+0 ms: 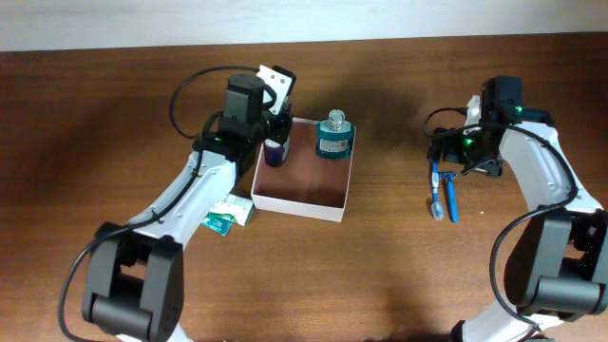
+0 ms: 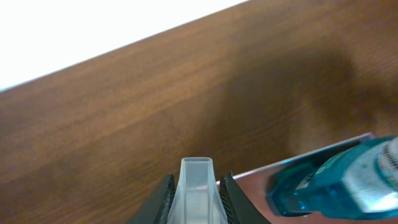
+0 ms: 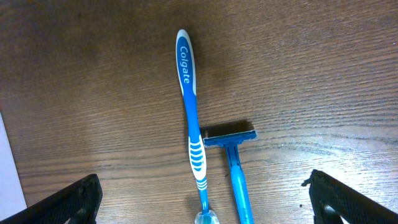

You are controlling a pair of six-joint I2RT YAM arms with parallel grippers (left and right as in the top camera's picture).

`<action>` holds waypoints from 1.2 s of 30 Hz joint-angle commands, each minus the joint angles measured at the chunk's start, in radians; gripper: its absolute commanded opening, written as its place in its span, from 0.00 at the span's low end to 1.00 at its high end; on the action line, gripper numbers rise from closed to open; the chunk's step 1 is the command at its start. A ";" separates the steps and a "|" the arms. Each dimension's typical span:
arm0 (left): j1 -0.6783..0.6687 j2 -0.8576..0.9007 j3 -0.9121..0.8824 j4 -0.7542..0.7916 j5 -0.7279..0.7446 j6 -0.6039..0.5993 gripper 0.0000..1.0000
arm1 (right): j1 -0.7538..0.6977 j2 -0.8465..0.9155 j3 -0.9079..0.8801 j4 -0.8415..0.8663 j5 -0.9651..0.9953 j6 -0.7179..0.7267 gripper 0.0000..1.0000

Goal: Pack container
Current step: 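Open the left gripper and release the soap bottle in the box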

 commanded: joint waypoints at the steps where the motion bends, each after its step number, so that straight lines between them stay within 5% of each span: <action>1: -0.001 0.015 0.021 0.017 -0.019 -0.005 0.01 | -0.001 -0.022 0.011 0.000 0.005 -0.009 0.99; 5: -0.001 0.015 0.021 0.021 -0.019 -0.005 0.04 | -0.001 -0.022 0.011 0.000 0.005 -0.009 0.98; 7: -0.001 0.015 0.021 0.023 -0.018 -0.005 0.32 | -0.001 -0.022 0.011 0.000 0.005 -0.009 0.99; 9: -0.001 0.015 0.021 0.020 -0.018 -0.005 0.46 | -0.001 -0.022 0.011 0.000 0.005 -0.009 0.99; 10: -0.001 0.015 0.021 0.020 -0.018 -0.005 0.61 | -0.001 -0.022 0.011 0.000 0.005 -0.009 0.99; 25: -0.001 -0.179 0.021 -0.201 0.012 -0.005 0.64 | -0.001 -0.022 0.011 0.000 0.005 -0.009 0.99; 33: -0.001 -0.208 0.021 -0.397 0.012 -0.005 0.59 | -0.001 -0.022 0.011 0.000 0.005 -0.009 0.99; 34: -0.001 -0.208 0.021 -0.415 0.013 -0.005 0.51 | -0.001 -0.022 0.011 0.000 0.005 -0.009 0.99; 35: -0.005 -0.208 0.021 -0.446 0.013 -0.005 0.19 | -0.001 -0.022 0.011 0.000 0.005 -0.009 0.99; 36: -0.009 -0.208 0.021 -0.457 0.020 -0.005 0.04 | -0.001 -0.022 0.011 0.000 0.005 -0.009 0.99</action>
